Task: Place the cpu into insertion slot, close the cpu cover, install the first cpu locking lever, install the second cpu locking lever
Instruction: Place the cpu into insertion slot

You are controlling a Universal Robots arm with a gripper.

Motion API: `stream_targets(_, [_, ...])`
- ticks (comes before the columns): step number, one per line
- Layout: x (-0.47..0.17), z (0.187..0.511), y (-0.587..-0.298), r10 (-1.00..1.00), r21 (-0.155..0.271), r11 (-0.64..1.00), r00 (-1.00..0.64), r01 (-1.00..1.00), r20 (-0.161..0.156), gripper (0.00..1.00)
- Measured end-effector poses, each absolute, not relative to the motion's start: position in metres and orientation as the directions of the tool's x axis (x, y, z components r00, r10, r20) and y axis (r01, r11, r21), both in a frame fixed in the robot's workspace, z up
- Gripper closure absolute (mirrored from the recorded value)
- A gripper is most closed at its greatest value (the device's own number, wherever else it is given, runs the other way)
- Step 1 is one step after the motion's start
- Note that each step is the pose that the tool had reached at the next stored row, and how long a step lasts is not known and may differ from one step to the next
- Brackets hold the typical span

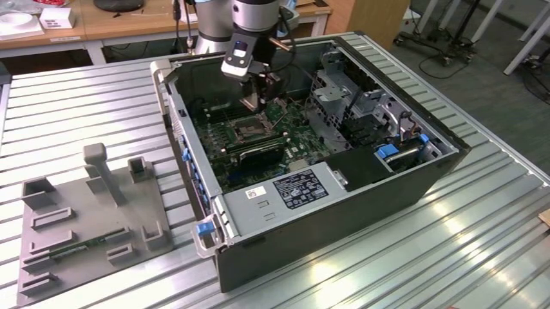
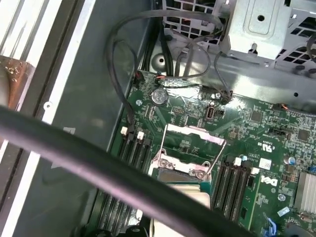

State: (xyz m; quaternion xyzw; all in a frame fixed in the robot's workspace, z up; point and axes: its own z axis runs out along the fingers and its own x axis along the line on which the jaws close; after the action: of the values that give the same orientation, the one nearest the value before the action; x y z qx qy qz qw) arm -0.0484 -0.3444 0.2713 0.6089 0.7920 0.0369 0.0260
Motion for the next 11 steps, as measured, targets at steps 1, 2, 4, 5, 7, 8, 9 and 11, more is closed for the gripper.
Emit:
stream_targets(1, [-0.0485,0.2711,-0.3441,0.968,0.090,0.251,-0.252,0.964,0.004,0.46])
stream_targets(2, [-0.0485,0.2708,-0.3441,0.970,0.090,0.241,-0.242,0.966,0.004,0.46])
stream_targets(4, [-0.0485,0.2702,-0.3441,0.978,0.090,0.207,-0.208,0.974,0.004,0.46])
stream_targets(5, [-0.0485,0.2699,-0.3441,0.982,0.090,0.188,-0.189,0.978,0.004,0.46])
stream_targets(7, [-0.0485,0.2692,-0.3441,0.988,0.090,0.152,-0.153,0.984,0.004,0.46])
stream_targets(8, [-0.0485,0.2689,-0.3441,0.991,0.090,0.135,-0.136,0.987,0.004,0.46])
stream_targets(9, [-0.0485,0.2685,-0.3441,0.993,0.090,0.118,-0.118,0.989,0.004,0.46])
stream_targets(11, [-0.0485,0.2679,-0.3441,0.997,0.090,0.082,-0.083,0.993,0.004,0.46])
